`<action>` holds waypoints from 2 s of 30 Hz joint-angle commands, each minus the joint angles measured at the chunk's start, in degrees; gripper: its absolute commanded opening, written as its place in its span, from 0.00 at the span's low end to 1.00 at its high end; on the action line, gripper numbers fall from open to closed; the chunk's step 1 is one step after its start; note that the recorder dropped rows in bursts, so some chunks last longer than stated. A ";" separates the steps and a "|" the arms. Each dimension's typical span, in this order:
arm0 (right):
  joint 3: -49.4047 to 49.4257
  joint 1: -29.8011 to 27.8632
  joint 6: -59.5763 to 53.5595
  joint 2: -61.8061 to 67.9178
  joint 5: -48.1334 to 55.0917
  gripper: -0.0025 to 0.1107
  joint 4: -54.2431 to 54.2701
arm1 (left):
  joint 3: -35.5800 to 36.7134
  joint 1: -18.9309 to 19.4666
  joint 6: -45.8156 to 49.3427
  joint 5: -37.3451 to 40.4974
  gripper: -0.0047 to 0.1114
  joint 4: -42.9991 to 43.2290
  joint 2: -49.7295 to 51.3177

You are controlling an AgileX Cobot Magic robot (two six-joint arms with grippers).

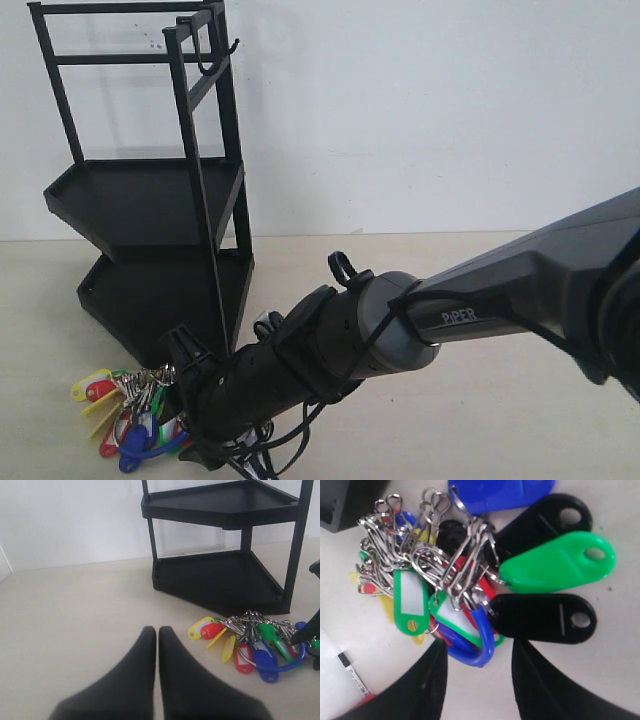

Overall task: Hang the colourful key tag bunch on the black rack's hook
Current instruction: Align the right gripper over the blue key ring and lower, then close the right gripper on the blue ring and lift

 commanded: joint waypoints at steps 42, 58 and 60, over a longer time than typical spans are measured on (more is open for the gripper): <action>-4.46 1.70 -0.65 4.98 -1.94 0.19 -0.19 | -0.08 -0.07 0.06 -0.42 0.08 -0.20 -0.12; -4.66 1.70 -17.30 2.89 -2.00 0.02 -2.26 | -0.08 -0.07 0.06 -0.42 0.08 -0.20 -0.12; -4.66 1.70 -23.87 0.69 -2.22 0.02 -2.26 | -0.08 -0.07 0.06 -0.42 0.08 -0.20 -0.12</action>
